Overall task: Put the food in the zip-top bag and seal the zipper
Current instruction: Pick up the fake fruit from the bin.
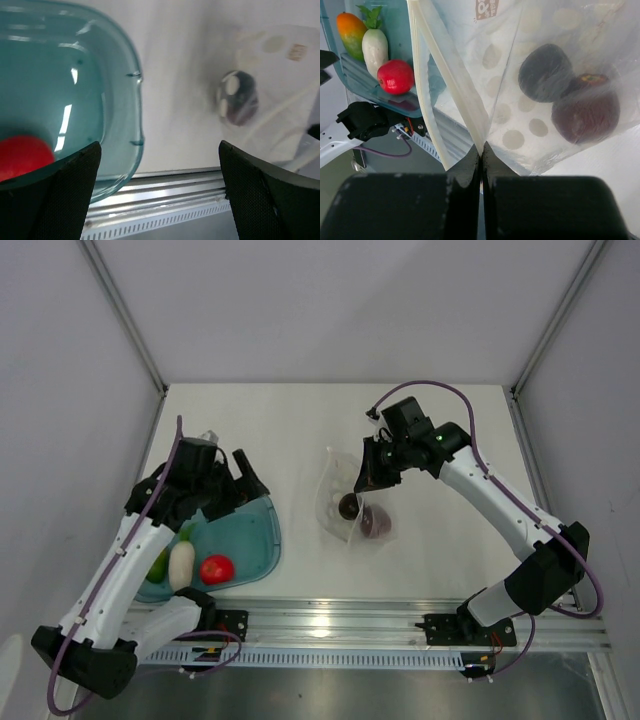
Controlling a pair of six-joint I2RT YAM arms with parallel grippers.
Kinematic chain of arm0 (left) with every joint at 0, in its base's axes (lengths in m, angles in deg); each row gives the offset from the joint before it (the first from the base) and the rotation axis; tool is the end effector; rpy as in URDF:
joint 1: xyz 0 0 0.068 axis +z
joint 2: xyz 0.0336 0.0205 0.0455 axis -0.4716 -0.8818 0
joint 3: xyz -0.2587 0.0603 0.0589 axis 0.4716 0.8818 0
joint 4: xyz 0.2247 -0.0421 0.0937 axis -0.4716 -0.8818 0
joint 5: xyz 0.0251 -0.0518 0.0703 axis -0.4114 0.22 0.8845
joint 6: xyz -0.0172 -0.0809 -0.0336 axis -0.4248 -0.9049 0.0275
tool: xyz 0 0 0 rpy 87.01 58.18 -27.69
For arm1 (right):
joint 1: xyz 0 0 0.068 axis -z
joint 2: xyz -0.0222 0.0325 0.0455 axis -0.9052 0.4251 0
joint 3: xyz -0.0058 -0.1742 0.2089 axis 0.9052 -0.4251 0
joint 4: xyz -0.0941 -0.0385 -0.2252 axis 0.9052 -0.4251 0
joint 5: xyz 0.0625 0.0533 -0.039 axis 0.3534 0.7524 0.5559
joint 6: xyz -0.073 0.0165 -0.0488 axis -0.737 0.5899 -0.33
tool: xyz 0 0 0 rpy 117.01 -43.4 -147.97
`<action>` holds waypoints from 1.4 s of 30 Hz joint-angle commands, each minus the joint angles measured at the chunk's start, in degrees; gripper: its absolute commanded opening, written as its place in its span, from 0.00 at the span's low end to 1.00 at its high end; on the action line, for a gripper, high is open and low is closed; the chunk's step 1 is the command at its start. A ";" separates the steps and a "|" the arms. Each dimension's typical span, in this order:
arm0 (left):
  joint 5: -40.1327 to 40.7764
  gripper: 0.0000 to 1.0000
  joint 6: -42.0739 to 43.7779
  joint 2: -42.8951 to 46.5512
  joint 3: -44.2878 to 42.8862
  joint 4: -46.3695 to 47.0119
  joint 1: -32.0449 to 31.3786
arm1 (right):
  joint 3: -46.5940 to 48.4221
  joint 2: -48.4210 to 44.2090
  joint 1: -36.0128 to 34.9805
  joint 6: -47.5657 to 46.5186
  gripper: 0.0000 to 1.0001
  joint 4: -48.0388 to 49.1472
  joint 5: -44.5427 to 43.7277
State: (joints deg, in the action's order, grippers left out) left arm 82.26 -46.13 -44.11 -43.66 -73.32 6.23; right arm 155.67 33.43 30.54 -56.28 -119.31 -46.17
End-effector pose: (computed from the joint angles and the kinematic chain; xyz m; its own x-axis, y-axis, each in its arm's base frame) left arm 0.1852 -0.0810 0.3161 -0.7771 -0.4082 -0.4791 -0.1349 0.8515 -0.5067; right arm 0.2492 0.2037 0.3137 -0.9053 -0.1115 -0.4098 -0.3313 0.7891 0.5172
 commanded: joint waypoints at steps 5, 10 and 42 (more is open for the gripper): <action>7.08 0.99 -5.96 2.89 9.19 -13.55 6.17 | 0.09 0.18 0.29 -0.57 0.00 1.18 1.88; 9.89 0.99 -10.09 3.16 12.72 -17.52 7.93 | -0.26 0.27 0.29 -0.66 0.00 1.45 2.23; 13.76 0.99 -14.67 -3.96 22.38 -16.47 12.24 | -2.02 -0.26 0.29 -0.66 0.00 1.71 2.40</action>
State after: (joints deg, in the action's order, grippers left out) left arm 95.51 -59.57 -47.19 -21.39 -91.92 17.86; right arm 153.77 33.85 30.69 -56.45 -118.72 -44.44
